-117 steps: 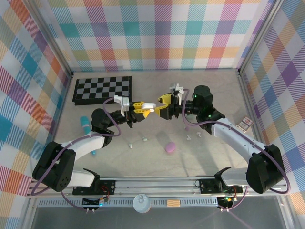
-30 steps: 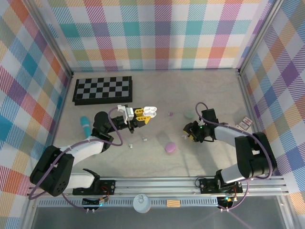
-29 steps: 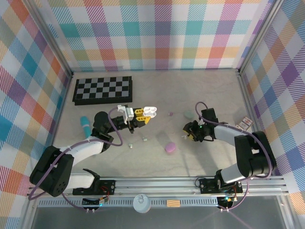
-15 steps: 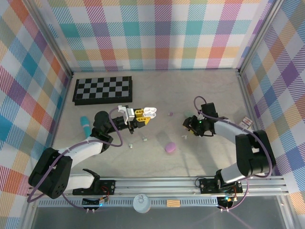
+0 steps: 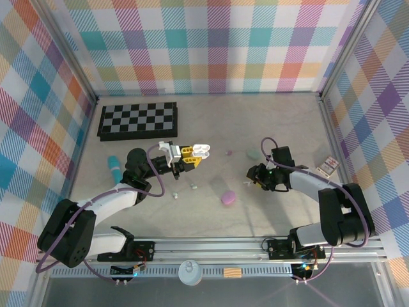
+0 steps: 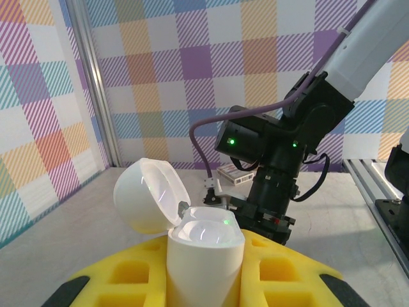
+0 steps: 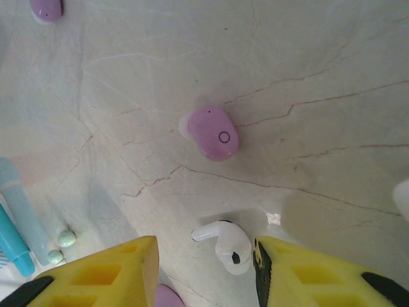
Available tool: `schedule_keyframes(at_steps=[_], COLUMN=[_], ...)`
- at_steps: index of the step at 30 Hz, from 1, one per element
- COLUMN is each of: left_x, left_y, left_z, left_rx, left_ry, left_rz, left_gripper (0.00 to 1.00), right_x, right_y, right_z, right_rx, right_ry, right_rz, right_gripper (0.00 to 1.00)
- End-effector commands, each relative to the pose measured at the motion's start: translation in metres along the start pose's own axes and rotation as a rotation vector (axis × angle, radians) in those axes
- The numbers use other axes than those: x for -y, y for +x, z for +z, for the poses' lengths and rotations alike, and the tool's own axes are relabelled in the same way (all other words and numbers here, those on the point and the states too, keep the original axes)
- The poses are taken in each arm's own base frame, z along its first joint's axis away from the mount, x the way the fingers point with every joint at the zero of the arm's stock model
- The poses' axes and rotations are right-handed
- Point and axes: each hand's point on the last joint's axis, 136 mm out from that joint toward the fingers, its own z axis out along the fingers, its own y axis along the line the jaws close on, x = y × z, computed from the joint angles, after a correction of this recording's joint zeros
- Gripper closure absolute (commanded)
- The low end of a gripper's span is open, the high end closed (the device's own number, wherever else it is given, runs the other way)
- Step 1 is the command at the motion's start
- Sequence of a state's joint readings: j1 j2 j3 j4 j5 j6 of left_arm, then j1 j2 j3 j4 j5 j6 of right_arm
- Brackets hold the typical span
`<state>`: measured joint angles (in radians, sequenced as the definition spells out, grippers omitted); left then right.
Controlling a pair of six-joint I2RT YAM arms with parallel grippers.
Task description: Insert the wireless bluetooth earbuds into the charging case
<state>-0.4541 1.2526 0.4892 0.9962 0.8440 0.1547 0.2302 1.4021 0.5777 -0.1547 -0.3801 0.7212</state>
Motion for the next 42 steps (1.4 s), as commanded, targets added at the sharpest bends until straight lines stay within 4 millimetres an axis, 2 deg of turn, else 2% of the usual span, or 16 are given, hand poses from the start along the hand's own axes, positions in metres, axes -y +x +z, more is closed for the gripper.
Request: schedule_keyframes(at_steps=[1, 15, 25, 30, 38, 42], left_x=[0.004, 0.005, 0.006, 0.006, 0.005, 0.005], left_y=[-0.018, -0.019, -0.022, -0.022, -0.023, -0.021], left_z=[0.003, 0.003, 0.003, 0.004, 0.005, 0.005], left_rx=[0.042, 0.040, 0.042, 0.042, 0.043, 0.044], left_ry=[0.021, 0.027, 0.034, 0.037, 0.038, 0.040], left_rz=[0.066, 0.071, 0.072, 0.071, 0.074, 0.071], left_gripper=[1.00, 1.00, 1.00, 1.00, 1.00, 1.00], right_x=[-0.004, -0.009, -0.003, 0.000, -0.007, -0.010], right_y=[0.002, 0.005, 0.012, 0.018, 0.033, 0.032], right_z=[0.004, 0.014, 0.023, 0.021, 0.013, 0.011], right_rx=[-0.026, -0.054, -0.097, -0.117, -0.158, -0.143], right_ry=[-0.025, -0.078, -0.076, -0.064, -0.085, -0.089], right_rz=[-0.033, -0.032, -0.042, -0.068, -0.104, -0.123], right_gripper=[0.56, 0.58, 0.60, 0.58, 0.57, 0.58])
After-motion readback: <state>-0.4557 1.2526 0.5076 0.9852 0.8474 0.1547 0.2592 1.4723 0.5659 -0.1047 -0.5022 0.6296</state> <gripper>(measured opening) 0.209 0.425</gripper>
